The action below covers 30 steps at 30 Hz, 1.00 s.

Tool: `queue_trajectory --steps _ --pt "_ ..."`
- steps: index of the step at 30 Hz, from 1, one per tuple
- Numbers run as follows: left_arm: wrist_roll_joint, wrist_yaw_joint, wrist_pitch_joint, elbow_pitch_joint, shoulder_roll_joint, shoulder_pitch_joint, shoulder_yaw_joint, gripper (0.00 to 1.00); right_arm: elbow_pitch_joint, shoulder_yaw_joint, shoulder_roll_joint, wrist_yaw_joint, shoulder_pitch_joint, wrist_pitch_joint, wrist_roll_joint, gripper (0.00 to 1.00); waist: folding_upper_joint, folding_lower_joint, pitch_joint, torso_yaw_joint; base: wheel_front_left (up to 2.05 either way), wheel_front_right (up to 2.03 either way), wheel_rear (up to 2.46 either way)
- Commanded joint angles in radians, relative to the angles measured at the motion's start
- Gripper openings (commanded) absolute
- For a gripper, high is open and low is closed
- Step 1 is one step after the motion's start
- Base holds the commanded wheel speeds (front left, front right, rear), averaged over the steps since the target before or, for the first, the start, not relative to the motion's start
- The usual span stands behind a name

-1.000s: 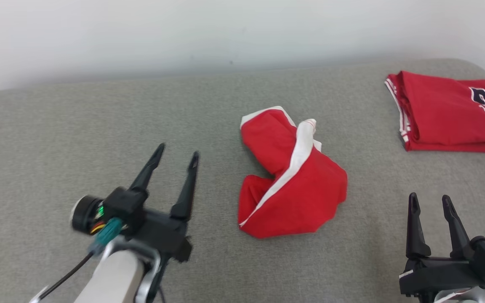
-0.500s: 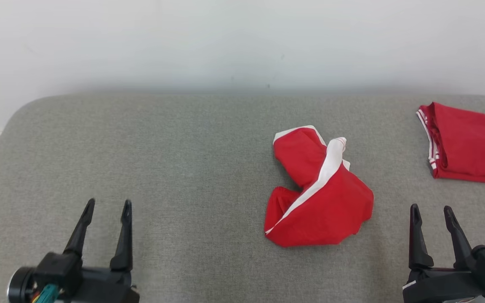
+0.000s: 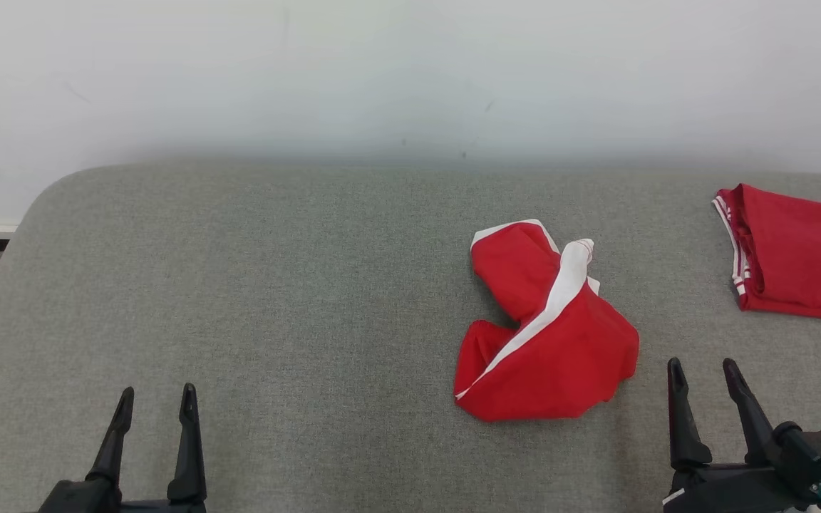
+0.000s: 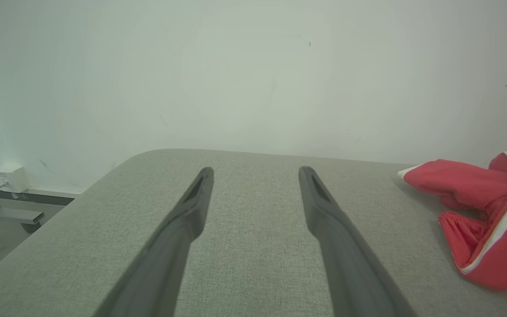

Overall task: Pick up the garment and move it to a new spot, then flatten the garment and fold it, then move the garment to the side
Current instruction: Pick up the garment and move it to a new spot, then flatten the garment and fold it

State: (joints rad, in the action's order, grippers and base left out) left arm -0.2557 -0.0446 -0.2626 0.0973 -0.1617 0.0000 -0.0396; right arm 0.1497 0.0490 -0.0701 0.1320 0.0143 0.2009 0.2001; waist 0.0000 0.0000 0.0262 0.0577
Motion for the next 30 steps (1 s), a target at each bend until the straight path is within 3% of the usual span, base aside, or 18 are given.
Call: queue_trajectory --steps 1,14,30 --pt "0.008 -0.007 -0.003 0.005 0.008 0.012 0.007 1.00 0.001 -0.004 -0.005 -0.003 -0.012 -0.002 0.003 1.00 0.0000 0.0000 0.002 0.000 0.00 0.00 0.00" --pt "0.062 -0.045 -0.003 0.021 0.059 0.009 0.057 1.00 0.025 -0.052 -0.022 -0.003 0.018 -0.017 0.006 1.00 0.0000 0.0000 0.001 0.008 0.00 0.00 0.00" --pt "0.080 -0.076 -0.003 0.049 0.092 -0.060 0.046 1.00 0.207 -0.132 -0.165 -0.003 0.356 -0.113 -0.002 1.00 0.0000 0.0000 0.077 0.082 0.00 0.00 0.00"
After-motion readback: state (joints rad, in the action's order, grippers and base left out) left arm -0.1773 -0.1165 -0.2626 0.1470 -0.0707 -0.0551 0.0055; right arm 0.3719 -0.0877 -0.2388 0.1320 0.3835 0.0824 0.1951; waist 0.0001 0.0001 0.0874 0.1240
